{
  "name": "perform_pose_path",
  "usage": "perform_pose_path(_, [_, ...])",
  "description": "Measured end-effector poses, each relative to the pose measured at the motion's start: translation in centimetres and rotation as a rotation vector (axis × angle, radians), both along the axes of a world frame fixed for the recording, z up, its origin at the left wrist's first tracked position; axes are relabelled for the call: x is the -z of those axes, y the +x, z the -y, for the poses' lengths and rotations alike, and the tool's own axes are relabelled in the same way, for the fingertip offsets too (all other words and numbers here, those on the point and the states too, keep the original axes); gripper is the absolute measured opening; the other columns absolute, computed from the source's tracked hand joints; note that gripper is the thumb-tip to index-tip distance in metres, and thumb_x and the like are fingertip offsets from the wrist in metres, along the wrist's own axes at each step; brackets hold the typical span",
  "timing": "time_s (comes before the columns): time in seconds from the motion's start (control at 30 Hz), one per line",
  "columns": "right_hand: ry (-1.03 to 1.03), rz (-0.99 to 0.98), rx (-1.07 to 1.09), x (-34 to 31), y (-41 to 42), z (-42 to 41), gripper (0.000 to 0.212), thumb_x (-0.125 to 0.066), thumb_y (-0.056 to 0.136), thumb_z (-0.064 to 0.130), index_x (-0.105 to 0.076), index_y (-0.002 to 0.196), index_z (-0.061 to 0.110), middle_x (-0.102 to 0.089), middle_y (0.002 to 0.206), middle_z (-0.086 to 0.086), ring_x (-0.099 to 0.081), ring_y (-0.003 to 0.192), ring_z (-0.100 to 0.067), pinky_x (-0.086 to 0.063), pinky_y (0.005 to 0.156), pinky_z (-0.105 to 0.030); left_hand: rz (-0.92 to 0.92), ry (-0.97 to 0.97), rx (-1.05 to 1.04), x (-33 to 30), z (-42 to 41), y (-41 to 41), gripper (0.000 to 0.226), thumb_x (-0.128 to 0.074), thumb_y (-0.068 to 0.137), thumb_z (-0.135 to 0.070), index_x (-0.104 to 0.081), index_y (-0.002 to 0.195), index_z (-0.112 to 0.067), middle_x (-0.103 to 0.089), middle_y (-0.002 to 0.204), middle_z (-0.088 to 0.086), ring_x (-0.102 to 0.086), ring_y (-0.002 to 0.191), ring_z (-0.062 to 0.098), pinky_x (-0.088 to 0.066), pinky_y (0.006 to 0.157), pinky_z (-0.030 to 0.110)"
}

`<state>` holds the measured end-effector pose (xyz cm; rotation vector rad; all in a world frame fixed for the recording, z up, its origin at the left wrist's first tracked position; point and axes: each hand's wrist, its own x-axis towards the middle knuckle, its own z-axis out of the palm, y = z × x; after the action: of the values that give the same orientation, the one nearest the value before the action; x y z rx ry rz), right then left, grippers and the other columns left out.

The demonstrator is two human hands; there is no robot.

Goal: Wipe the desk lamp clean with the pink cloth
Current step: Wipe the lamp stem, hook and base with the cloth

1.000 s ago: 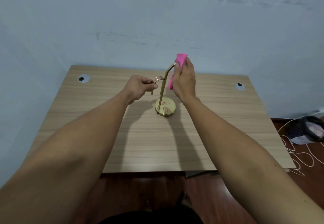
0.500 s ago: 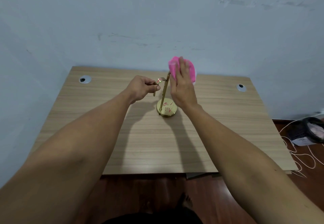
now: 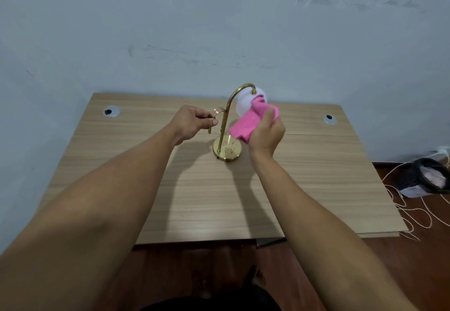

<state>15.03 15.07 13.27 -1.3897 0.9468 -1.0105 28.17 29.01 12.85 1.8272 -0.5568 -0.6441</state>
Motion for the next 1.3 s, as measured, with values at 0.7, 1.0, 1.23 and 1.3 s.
perform_pose_path(0.7, [0.175,-0.213,-0.319,-0.1,2.9,-0.2,0.029,-0.053,0.097,0.03,-0.079,0.097,0.018,-0.077,0.102,-0.006,-0.07,0.103,-0.028,-0.058,0.091,-0.041,0.169,0.11,0.032,0.0,0.5,1.0,0.02,-0.083,0.084,-0.016,-0.082,0.102,-0.008,-0.079,0.104,0.018,-0.064,0.087,0.012,-0.054,0.103,0.045])
perform_pose_path(1.0, [0.333,0.087,-0.124,-2.9,4.0,1.1,0.032,-0.044,0.105,0.038,-0.053,0.076,0.024,-0.052,0.073,0.007,-0.056,0.068,-0.012,-0.044,0.058,-0.028,0.151,0.101,0.063,-0.2,0.5,1.2,0.02,-0.082,0.086,-0.016,-0.081,0.102,-0.006,-0.078,0.104,0.021,-0.064,0.087,0.013,-0.054,0.103,0.043])
perform_pose_path(1.23, [0.206,-0.049,-0.225,-0.1,2.9,-0.3,0.029,-0.047,0.104,0.031,-0.062,0.082,0.02,-0.058,0.079,0.006,-0.056,0.078,-0.015,-0.045,0.077,-0.035,0.112,0.064,0.036,0.2,0.4,0.9,0.021,-0.082,0.086,-0.013,-0.079,0.103,0.0,-0.072,0.088,0.009,-0.06,0.082,0.01,-0.048,0.083,0.024])
perform_pose_path(1.3, [0.192,0.026,-0.116,0.3,2.1,-0.3,0.034,-0.046,0.104,0.029,-0.054,0.072,0.022,-0.052,0.07,0.008,-0.049,0.067,-0.011,-0.042,0.069,-0.034,0.075,0.005,-0.003,0.6,0.3,0.6,0.023,-0.082,0.085,-0.009,-0.077,0.103,0.005,-0.07,0.082,0.008,-0.061,0.071,0.003,-0.048,0.074,0.015])
